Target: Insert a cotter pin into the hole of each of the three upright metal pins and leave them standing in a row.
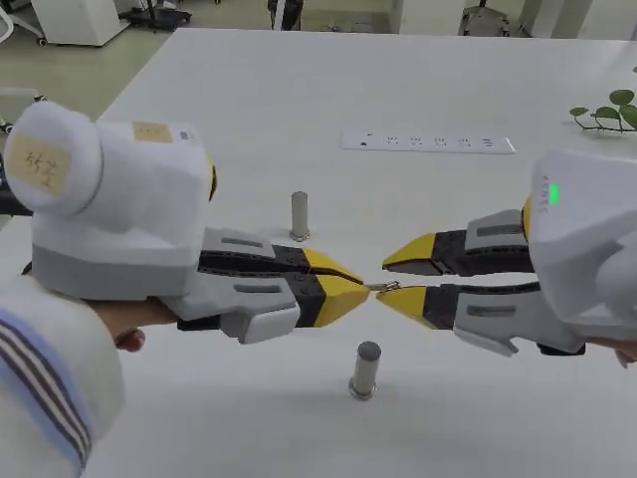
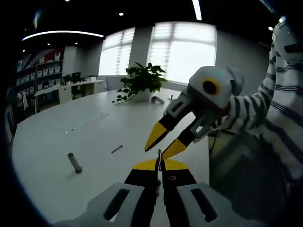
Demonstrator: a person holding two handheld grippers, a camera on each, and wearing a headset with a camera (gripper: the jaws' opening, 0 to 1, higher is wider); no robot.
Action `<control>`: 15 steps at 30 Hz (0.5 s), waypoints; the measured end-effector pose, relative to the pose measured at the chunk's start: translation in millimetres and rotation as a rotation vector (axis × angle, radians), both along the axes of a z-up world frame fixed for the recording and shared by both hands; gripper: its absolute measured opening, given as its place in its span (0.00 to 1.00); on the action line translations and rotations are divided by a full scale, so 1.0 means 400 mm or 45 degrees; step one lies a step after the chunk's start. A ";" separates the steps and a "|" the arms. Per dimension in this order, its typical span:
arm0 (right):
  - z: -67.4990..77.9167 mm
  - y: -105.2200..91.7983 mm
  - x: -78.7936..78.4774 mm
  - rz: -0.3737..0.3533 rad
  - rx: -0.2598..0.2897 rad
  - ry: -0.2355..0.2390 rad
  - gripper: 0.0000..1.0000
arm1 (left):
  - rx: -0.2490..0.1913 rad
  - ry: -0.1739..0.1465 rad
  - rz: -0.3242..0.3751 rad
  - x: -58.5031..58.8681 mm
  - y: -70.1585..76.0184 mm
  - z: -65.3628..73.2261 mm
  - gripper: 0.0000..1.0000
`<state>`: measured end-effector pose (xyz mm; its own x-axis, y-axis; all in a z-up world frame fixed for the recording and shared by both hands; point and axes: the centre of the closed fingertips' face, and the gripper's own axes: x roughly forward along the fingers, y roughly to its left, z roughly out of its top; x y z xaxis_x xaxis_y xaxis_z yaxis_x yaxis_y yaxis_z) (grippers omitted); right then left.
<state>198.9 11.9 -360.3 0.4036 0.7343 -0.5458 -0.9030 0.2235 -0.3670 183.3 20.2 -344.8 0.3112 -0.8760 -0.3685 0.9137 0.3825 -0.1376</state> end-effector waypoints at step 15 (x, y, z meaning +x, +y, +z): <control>-0.003 0.002 -0.013 0.026 0.007 0.034 0.00 | 0.098 -0.106 -0.068 -0.003 -0.001 -0.014 0.00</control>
